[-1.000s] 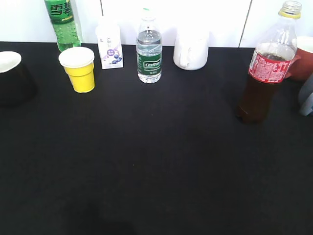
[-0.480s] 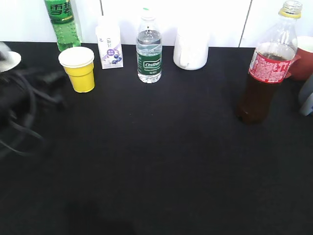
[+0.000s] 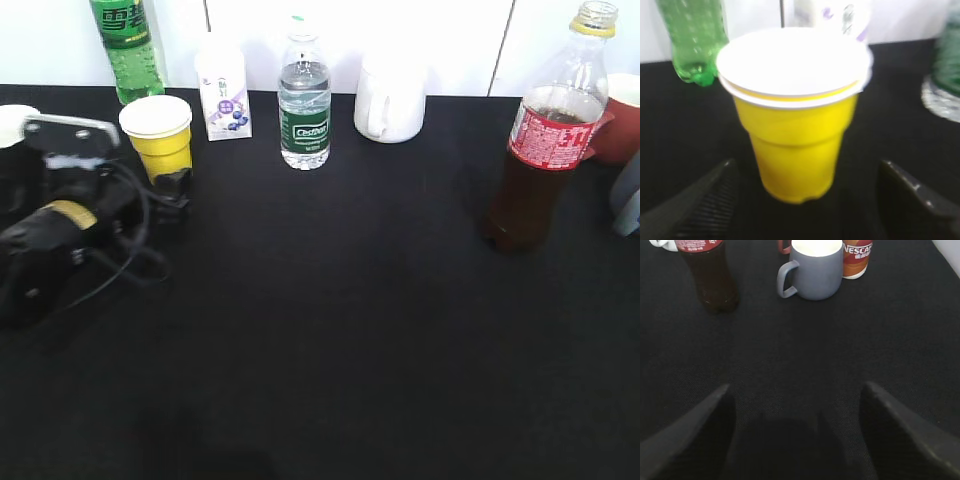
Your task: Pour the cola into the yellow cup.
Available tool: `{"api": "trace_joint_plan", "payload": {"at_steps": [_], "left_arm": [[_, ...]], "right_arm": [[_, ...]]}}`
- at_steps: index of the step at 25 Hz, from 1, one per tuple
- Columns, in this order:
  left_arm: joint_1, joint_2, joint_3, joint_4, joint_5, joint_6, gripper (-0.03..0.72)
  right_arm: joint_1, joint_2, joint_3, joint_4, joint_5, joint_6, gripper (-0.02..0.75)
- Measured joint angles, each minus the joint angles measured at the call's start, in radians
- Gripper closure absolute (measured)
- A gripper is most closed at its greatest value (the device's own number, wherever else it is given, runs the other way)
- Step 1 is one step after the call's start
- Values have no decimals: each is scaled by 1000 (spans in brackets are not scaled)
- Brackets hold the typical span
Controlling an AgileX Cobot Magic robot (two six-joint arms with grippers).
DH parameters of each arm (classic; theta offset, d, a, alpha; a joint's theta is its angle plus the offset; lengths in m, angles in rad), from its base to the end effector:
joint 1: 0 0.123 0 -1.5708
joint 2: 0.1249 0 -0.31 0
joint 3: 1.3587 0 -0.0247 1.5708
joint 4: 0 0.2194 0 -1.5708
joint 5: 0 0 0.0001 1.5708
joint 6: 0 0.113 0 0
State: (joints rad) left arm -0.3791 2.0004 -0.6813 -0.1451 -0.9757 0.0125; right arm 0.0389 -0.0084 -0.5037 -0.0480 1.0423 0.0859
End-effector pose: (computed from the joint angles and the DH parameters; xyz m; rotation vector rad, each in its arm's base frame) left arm 0.3467 -0.1236 0.1588 0.1993 1.8240 -0.2055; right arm -0.0385 -0.0062 0.2547 0.0493 2.0124 0.0224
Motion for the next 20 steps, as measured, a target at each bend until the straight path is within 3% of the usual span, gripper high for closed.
{"api": "trace_joint_plan", "payload": {"at_steps": [7, 9, 12, 14, 17, 20], "left_arm": [[39, 168, -205, 38, 3, -58, 51], [41, 180, -223, 46, 2, -60, 95], [47, 180, -223, 46, 1, -61, 243], [47, 180, -223, 52, 1, -63, 249], [46, 109, -124, 95, -3, -68, 249], [36, -68, 32, 264, -10, -100, 249]], "right_arm": [[0, 0, 0, 0, 0, 0, 153], [0, 0, 0, 0, 0, 0, 153], [0, 0, 0, 0, 0, 0, 153], [0, 0, 0, 0, 0, 0, 153], [0, 0, 0, 0, 0, 0, 153], [0, 0, 0, 0, 0, 0, 153]]}}
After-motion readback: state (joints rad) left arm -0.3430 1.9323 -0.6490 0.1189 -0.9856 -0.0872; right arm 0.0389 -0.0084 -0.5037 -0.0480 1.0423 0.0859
